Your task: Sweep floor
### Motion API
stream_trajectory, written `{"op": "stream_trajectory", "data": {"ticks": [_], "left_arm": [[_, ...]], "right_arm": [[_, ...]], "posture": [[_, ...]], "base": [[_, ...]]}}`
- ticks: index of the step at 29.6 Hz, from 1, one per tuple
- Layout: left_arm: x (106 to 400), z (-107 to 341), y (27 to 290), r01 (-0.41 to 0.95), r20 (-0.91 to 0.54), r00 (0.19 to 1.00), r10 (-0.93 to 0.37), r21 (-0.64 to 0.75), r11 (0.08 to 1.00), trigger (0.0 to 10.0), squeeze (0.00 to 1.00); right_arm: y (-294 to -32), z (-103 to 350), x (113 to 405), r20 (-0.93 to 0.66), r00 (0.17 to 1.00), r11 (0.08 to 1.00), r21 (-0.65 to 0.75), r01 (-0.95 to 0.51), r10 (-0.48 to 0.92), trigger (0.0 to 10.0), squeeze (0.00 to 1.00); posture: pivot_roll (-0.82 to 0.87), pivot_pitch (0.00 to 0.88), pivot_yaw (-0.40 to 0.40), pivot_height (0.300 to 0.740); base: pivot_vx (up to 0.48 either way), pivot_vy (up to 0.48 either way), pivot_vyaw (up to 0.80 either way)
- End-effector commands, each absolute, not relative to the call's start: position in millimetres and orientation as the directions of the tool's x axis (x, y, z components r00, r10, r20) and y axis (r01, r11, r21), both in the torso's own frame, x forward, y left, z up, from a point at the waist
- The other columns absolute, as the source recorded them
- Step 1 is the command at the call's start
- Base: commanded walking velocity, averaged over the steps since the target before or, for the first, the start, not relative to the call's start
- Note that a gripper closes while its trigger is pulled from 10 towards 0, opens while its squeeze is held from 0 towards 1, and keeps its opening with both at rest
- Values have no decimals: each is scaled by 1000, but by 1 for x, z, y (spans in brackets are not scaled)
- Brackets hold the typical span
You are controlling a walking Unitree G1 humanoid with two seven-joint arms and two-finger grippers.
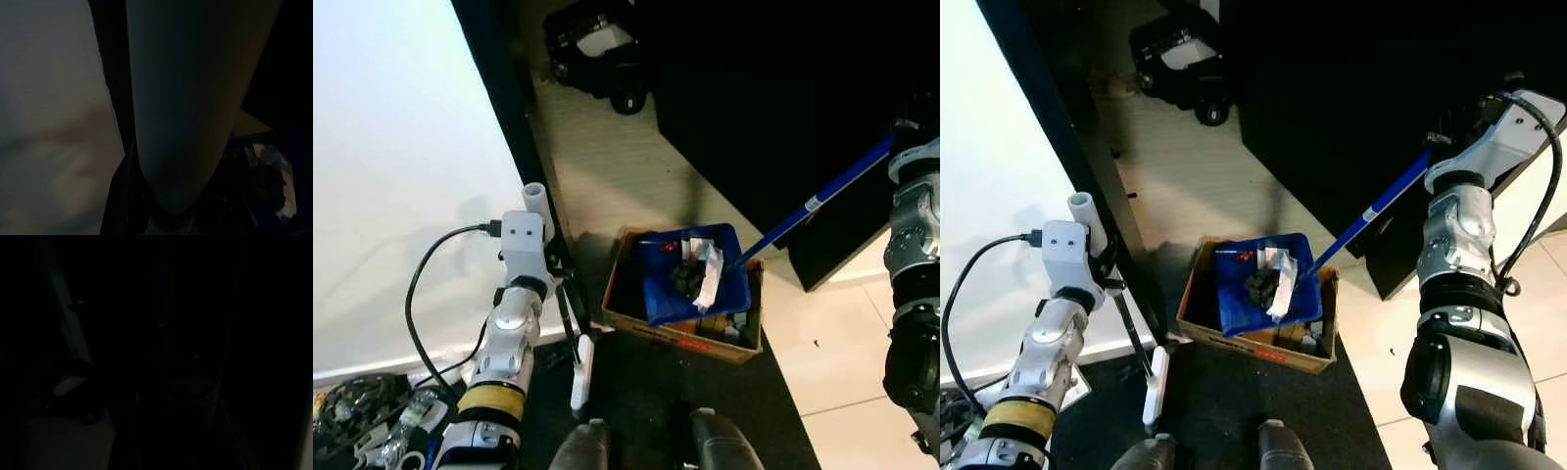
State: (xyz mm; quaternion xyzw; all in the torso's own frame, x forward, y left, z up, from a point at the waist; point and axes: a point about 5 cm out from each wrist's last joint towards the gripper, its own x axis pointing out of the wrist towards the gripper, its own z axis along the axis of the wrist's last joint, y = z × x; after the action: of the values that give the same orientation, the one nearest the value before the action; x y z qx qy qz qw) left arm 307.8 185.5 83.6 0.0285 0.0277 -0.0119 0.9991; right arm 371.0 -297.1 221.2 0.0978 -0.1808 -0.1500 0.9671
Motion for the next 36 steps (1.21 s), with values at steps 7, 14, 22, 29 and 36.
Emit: {"op": "stream_trajectory", "data": {"ticks": [7, 14, 22, 29, 36], "left_arm": [[305, 86, 184, 44, -37, 998, -40, 91, 995, 10000, 0], [304, 83, 181, 51, -56, 997, -43, 140, 989, 10000, 0], [304, 82, 188, -8, -67, 998, 15, 109, 994, 10000, 0], [302, 82, 190, -21, -64, 998, 29, 123, 992, 10000, 0], [301, 82, 190, -23, -59, 998, 31, 123, 992, 10000, 0]], "right_arm": [[-310, 238, 369, 376, 841, 917, 241, 317, -389, 10000, 0], [-311, 248, 371, 397, 829, 919, 207, 336, -393, 10000, 0], [-306, 262, 376, 421, 827, 928, 170, 332, -373, 10000, 0], [-299, 267, 380, 433, 830, 936, 156, 314, -351, 10000, 0], [-292, 272, 383, 448, 831, 943, 99, 319, -328, 10000, 0]], "posture": [[1, 104, -22, 740], [4, 113, -26, 740], [7, 117, -28, 740], [10, 118, -33, 740], [13, 119, -37, 740]], "base": [[0, 0, 0], [0, -277, 0], [0, -132, 0], [0, 0, 0], [0, 0, 0]]}}
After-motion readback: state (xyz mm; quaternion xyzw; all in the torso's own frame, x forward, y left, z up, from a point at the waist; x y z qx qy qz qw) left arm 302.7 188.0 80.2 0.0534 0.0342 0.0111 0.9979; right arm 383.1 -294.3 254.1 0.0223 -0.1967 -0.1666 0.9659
